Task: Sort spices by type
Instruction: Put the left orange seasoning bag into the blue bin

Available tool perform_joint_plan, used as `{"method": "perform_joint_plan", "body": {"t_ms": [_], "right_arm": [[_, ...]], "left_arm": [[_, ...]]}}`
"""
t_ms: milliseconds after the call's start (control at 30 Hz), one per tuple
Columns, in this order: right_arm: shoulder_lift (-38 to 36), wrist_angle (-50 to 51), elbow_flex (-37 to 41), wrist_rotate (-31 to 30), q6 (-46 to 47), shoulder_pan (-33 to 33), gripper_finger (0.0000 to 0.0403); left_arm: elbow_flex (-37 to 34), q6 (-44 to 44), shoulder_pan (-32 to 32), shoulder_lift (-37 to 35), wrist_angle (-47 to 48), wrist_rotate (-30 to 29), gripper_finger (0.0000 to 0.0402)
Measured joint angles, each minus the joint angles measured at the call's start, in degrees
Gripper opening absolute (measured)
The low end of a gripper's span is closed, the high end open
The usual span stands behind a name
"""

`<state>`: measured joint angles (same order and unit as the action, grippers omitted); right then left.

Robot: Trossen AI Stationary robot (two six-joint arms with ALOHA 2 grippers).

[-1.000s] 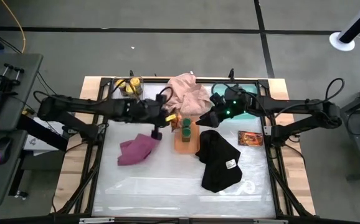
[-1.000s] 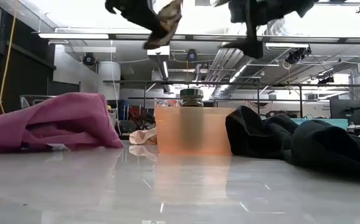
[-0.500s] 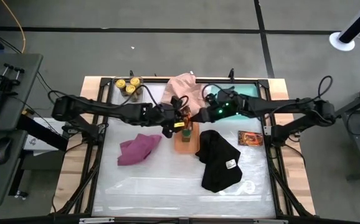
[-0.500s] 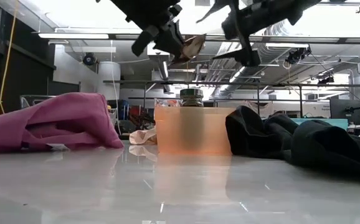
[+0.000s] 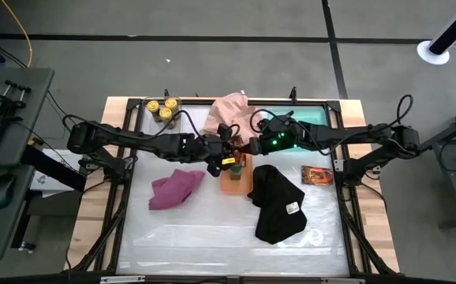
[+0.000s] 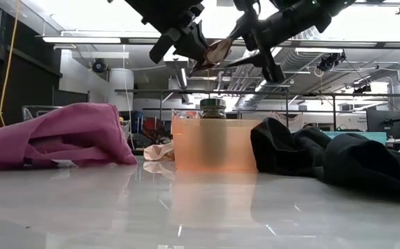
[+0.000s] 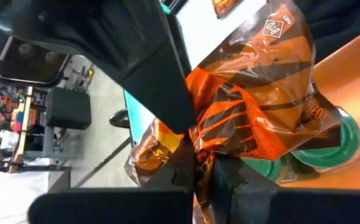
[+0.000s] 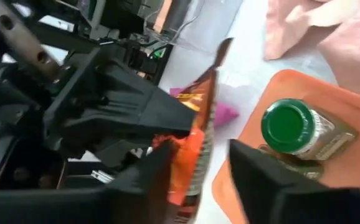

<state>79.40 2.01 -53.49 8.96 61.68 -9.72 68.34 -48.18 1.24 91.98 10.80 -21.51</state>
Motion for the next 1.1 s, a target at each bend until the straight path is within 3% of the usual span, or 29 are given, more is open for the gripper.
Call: {"method": "perform_joint_plan", "body": {"t_ms": [133, 167, 300, 500, 667, 800, 967, 1100], "right_arm": [[-0.1, -0.27, -0.07, 0.1, -1.84, 0.04, 0.0034], [-0.16, -0.34, -0.07, 0.17, -2.35, 0.02, 0.0021], [-0.36, -0.08, -0.07, 0.36, -2.32, -0.14, 0.0026], [-4.59, 6.12, 0.0, -1.17, -5.14, -3.54, 0.001], [-10.66, 20.53, -0.02, -3.56, -10.43, -9.17, 0.0006], [-15.16, 35.01, -0.02, -9.62, -14.78, -13.94, 0.0005], [-15.63, 46.96, -0.02, -16.34, -21.23, -20.51, 0.0005], [-11.62, 45.24, 0.0, -14.53, -29.02, -25.76, 0.0005]], "left_arm": [[-0.1, -0.12, 0.23, 0.08, -1.61, -0.26, 0.0014], [-0.13, -0.29, 0.28, 0.09, -1.96, -0.44, 0.0018], [-0.15, -1.43, 0.45, 0.09, -2.42, -1.64, 0.0035], [0.11, 4.71, 0.49, -0.86, 2.64, -11.51, 0.0066], [0.09, 19.08, 0.49, -2.81, 19.34, -11.21, 0.0082], [-1.26, 36.68, 0.49, -6.01, 29.43, -5.28, 0.0074], [-8.32, 49.23, 3.18, -13.91, 23.65, -5.77, 0.0039], [-15.23, 56.08, 5.79, -21.23, 9.82, -6.63, 0.0005]]}}
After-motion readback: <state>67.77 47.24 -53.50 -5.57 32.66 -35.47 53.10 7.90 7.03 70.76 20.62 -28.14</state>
